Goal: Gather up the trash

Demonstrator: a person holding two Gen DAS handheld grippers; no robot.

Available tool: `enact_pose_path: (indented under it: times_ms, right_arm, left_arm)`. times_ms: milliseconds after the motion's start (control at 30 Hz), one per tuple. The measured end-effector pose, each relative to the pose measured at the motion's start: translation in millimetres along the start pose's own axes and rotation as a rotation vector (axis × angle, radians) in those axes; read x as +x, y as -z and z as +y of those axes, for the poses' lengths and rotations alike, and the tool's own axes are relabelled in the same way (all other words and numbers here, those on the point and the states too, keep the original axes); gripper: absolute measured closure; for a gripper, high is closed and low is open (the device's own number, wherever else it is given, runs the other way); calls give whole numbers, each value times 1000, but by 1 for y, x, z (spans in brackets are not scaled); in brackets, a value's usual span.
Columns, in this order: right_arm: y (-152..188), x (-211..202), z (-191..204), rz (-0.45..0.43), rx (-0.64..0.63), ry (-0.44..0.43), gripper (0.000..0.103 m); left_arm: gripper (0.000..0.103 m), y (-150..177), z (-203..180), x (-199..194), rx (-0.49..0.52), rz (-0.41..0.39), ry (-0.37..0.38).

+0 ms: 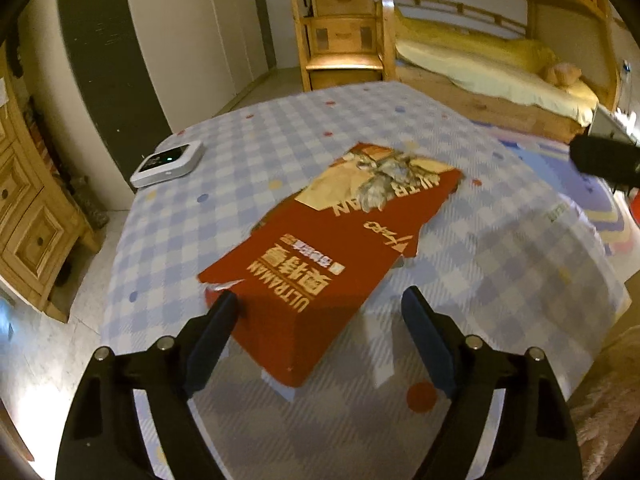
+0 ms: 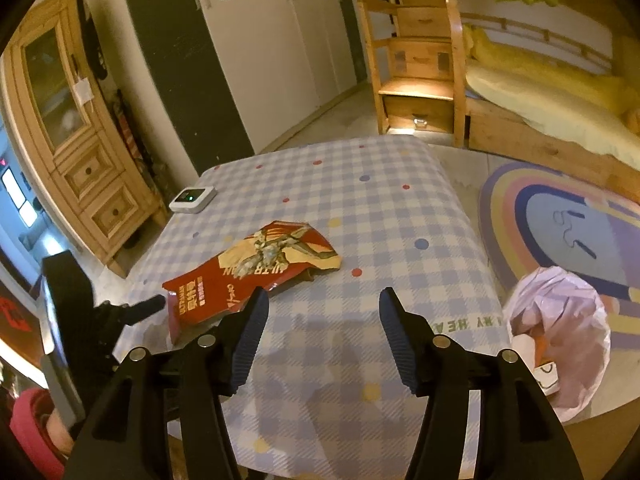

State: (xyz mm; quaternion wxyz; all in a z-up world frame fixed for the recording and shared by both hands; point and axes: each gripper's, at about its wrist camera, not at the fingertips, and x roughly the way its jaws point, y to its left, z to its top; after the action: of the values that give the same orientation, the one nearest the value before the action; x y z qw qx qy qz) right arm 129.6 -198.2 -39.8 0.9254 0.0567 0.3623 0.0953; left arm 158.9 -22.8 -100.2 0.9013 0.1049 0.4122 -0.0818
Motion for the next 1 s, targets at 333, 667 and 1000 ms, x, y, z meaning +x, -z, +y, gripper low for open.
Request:
enact_pose_path:
  times_ms: [333, 667, 1000]
  right_arm:
    - [-1, -9, -2, -10, 4, -17, 44]
    - [-1, -16, -4, -17, -8, -11, 44]
    - [-1, -10, 3, 2, -19, -25, 44]
  left_arm:
    - [46, -8, 1, 8, 18, 14, 28]
    - [93, -23, 17, -46, -4, -88, 102]
    - [103, -19, 61, -78, -186, -37, 254]
